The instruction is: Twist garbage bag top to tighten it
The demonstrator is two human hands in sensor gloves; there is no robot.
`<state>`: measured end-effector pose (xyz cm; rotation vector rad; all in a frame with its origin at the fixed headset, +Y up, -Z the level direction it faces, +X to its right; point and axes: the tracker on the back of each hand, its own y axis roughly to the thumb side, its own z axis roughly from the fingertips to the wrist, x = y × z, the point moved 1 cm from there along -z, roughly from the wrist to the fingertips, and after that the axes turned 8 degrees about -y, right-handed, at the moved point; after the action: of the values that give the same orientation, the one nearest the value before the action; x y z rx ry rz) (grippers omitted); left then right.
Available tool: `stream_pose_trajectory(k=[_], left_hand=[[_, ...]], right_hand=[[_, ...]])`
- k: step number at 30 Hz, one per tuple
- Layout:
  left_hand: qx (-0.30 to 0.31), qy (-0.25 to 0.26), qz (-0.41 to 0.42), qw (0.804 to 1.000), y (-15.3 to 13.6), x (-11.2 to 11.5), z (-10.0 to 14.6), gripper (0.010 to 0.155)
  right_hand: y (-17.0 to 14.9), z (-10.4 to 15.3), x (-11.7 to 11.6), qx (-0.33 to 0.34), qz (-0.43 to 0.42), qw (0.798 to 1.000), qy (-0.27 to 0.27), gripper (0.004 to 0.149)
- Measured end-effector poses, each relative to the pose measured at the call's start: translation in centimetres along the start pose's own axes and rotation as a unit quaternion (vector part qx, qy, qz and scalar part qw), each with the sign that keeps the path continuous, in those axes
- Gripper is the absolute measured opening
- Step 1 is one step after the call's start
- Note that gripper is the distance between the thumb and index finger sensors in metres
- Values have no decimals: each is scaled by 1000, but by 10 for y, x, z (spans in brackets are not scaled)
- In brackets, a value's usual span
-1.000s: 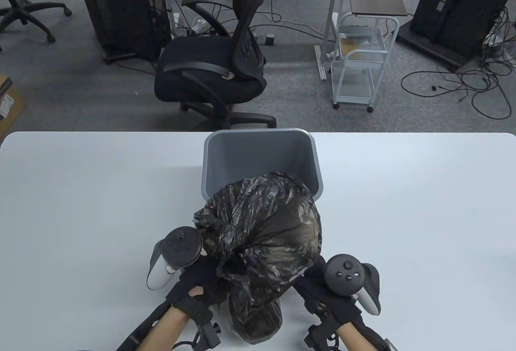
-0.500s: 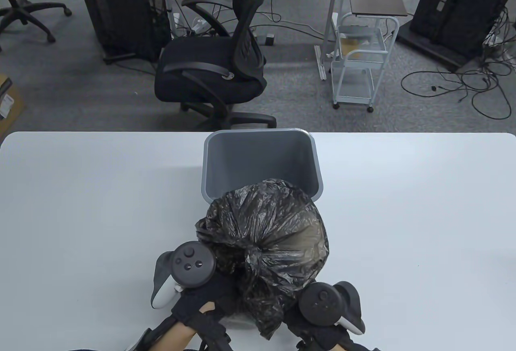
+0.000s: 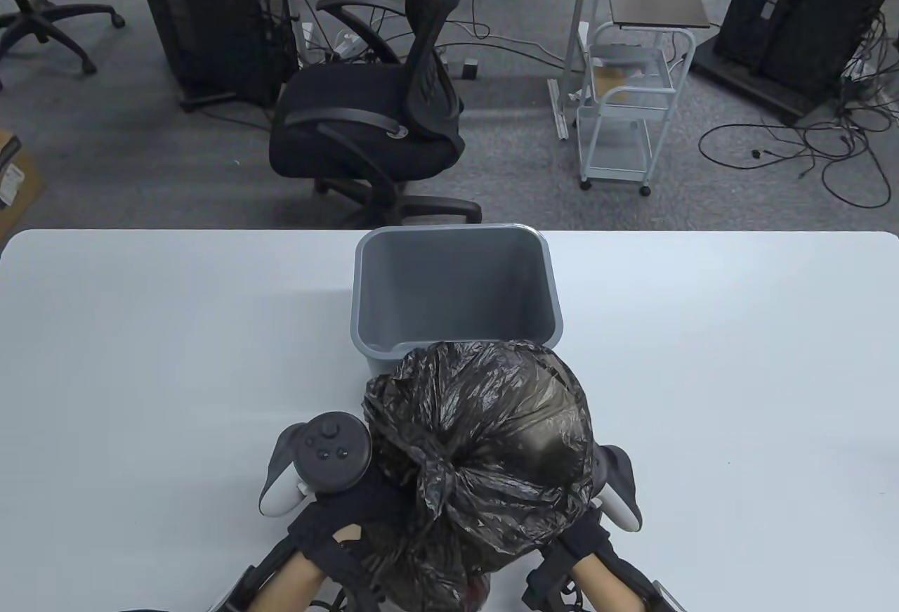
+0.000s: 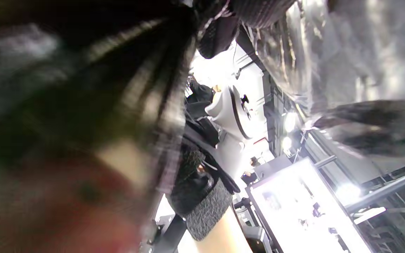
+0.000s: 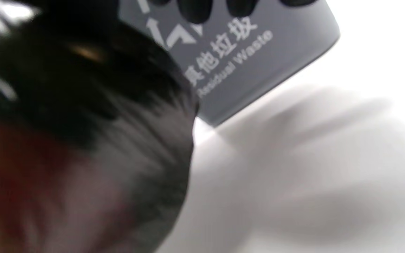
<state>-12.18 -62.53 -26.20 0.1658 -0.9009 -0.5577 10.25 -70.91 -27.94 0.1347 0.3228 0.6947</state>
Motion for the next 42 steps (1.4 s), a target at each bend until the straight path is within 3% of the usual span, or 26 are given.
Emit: stream_pose_trajectory(k=[3, 6, 8, 14, 17, 19, 22, 29, 36, 42], left_hand=[[-5, 21, 21, 1000, -7, -5, 0, 52], [-40, 48, 25, 998, -13, -8, 2, 52], [-73, 79, 1, 994, -15, -9, 4, 52], [-162, 179, -116, 963, -11, -11, 11, 51], [-172, 198, -138, 955, -6, -12, 15, 51], [-158, 188, -130, 961, -3, -12, 15, 51], [-135, 149, -109, 973, -2, -13, 14, 51], [-95, 43, -56, 993, -2, -11, 8, 51], [-76, 17, -28, 997, 2, -13, 11, 51], [-11, -25, -9, 1000, 6, -12, 9, 51]], right_hand=[[-2, 6, 10, 5, -20, 999, -33, 75], [6, 17, 24, 31, -66, 994, -76, 60], [17, 25, 26, 62, -90, 990, -85, 59], [48, 35, -15, 96, 13, 995, -19, 96], [53, 34, -32, 87, 90, 992, -11, 102], [50, 33, -33, 77, 140, 986, -38, 100], [40, 28, -24, 63, 119, 990, -49, 86], [16, 12, -7, 42, 74, 996, -31, 80], [6, -3, -5, 10, 49, 999, 0, 77], [4, -9, -11, -3, 30, 999, 30, 78]])
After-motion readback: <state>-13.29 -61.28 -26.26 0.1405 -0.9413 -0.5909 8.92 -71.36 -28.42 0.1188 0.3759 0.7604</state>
